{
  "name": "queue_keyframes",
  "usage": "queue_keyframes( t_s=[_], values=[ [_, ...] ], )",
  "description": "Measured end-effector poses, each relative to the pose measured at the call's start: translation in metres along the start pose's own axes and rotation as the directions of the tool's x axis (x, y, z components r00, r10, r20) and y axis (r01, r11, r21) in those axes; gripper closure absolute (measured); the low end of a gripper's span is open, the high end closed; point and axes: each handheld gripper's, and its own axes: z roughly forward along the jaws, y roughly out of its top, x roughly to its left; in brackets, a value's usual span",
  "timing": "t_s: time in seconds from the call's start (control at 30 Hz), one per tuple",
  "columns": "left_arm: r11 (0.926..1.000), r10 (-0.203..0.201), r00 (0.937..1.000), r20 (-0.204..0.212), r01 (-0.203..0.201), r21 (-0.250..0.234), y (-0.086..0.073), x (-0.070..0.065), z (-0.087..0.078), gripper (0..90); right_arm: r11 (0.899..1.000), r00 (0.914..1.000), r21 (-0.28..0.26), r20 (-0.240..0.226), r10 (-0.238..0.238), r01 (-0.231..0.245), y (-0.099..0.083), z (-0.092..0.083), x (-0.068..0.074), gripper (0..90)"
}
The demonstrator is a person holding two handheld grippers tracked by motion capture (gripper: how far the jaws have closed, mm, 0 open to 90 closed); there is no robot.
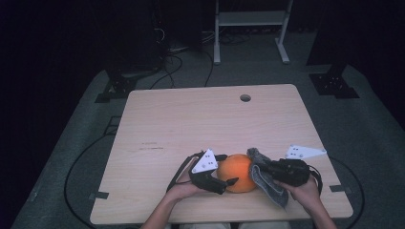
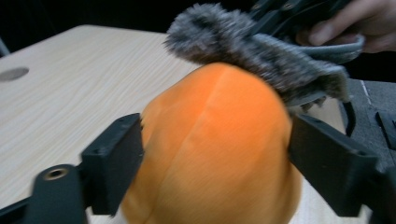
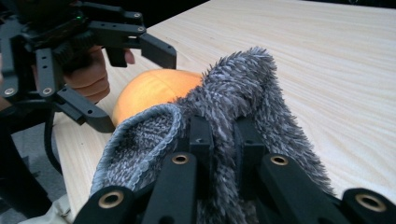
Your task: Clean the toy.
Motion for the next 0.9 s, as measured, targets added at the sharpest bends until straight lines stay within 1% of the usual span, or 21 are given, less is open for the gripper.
queue_keyframes(
  t_s=[0.03, 0.1, 0.17, 0.27, 0.33, 0.4, 0.47, 0.5, 0.53, 0.57, 0.63, 0.7, 0.73, 0.77, 0.8, 0.83, 0.87, 0.9],
  values=[
    [0.9998, -0.018, 0.9998, 0.003, 0.018, 0.003, -0.001, 0.001, 0.001, 10.6, 1.000, 1.0000, 0.003, -0.001, -0.003, 0.003, 0.000, -0.001, -0.002, 80.2],
    [0.9992, -0.039, 0.9992, 0.012, 0.039, -0.001, -0.003, 0.004, 0.002, 9.9, 1.000, 1.0000, 0.001, -0.004, 0.006, -0.006, -0.001, -0.001, -0.003, 80.2],
    [0.9995, -0.033, 0.9991, 0.028, 0.033, 0.000, -0.005, 0.003, 0.005, 10.2, 1.000, 1.0000, -0.004, -0.002, 0.010, -0.010, -0.002, -0.001, -0.004, 80.1],
    [0.9998, -0.019, 0.9991, 0.038, 0.020, -0.003, -0.007, 0.001, 0.005, 13.3, 1.000, 0.9997, -0.006, 0.013, 0.023, -0.023, -0.003, -0.002, -0.008, 80.2],
    [1.0000, -0.004, 0.9991, 0.042, 0.004, -0.009, -0.007, 0.001, 0.003, 18.4, 0.999, 0.9987, -0.008, 0.027, 0.044, -0.044, -0.006, -0.003, -0.014, 80.2],
    [1.0000, 0.006, 0.9996, 0.027, -0.006, -0.005, -0.006, -0.001, 0.002, 25.2, 0.998, 0.9972, -0.006, 0.043, 0.060, -0.060, -0.008, -0.005, -0.018, 80.2],
    [1.0000, -0.001, 1.0000, 0.000, 0.001, -0.008, -0.002, -0.003, 0.002, 30.8, 0.998, 0.9959, -0.001, 0.058, 0.069, -0.069, -0.007, -0.008, -0.020, 80.2],
    [0.9999, -0.005, 1.0000, -0.002, 0.005, -0.015, -0.001, -0.004, 0.002, 32.6, 0.997, 0.9957, -0.008, 0.059, 0.071, -0.071, -0.005, -0.010, -0.019, 80.2],
    [0.9994, -0.008, 0.9999, -0.009, 0.008, -0.033, 0.002, -0.005, 0.001, 33.8, 0.998, 0.9957, -0.012, 0.060, 0.070, -0.069, -0.004, -0.012, -0.018, 80.2],
    [0.9991, -0.007, 0.9997, -0.023, 0.006, -0.041, 0.005, -0.006, 0.000, 35.3, 0.998, 0.9965, -0.025, 0.060, 0.057, -0.056, 0.001, -0.015, -0.015, 80.2],
    [0.9987, 0.000, 0.9989, -0.048, -0.002, -0.050, 0.010, -0.008, -0.002, 37.0, 0.998, 0.9985, -0.062, 0.041, 0.035, -0.033, 0.012, -0.023, -0.007, 80.2],
    [0.9989, 0.037, 0.9964, -0.076, -0.039, -0.024, 0.013, -0.011, -0.002, 37.4, 0.995, 0.9999, -0.102, 0.009, 0.011, -0.010, 0.023, -0.026, 0.005, 80.2],
    [0.9986, 0.048, 0.9953, -0.083, -0.050, -0.017, 0.014, -0.013, -0.002, 37.5, 0.993, 0.9999, -0.117, -0.010, -0.005, 0.004, 0.027, -0.025, 0.012, 80.2],
    [0.9982, 0.058, 0.9946, -0.086, -0.059, -0.011, 0.016, -0.016, -0.001, 37.5, 0.992, 0.9996, -0.122, -0.018, -0.021, 0.019, 0.030, -0.023, 0.017, 80.2],
    [0.9977, 0.066, 0.9945, -0.081, -0.067, -0.010, 0.018, -0.019, -0.002, 37.5, 0.993, 0.9989, -0.115, -0.025, -0.040, 0.037, 0.034, -0.018, 0.026, 80.2],
    [0.9975, 0.068, 0.9948, -0.075, -0.069, -0.013, 0.019, -0.020, -0.003, 37.5, 0.993, 0.9983, -0.107, -0.024, -0.053, 0.050, 0.036, -0.012, 0.030, 80.2],
    [0.9970, 0.074, 0.9949, -0.068, -0.075, -0.018, 0.021, -0.022, -0.004, 37.6, 0.994, 0.9981, -0.097, -0.017, -0.060, 0.058, 0.036, -0.007, 0.032, 80.2],
    [0.9968, 0.078, 0.9946, -0.068, -0.079, -0.011, 0.021, -0.022, -0.005, 37.5, 0.996, 0.9982, -0.070, -0.005, -0.059, 0.058, 0.035, -0.001, 0.032, 80.2]
  ],
)
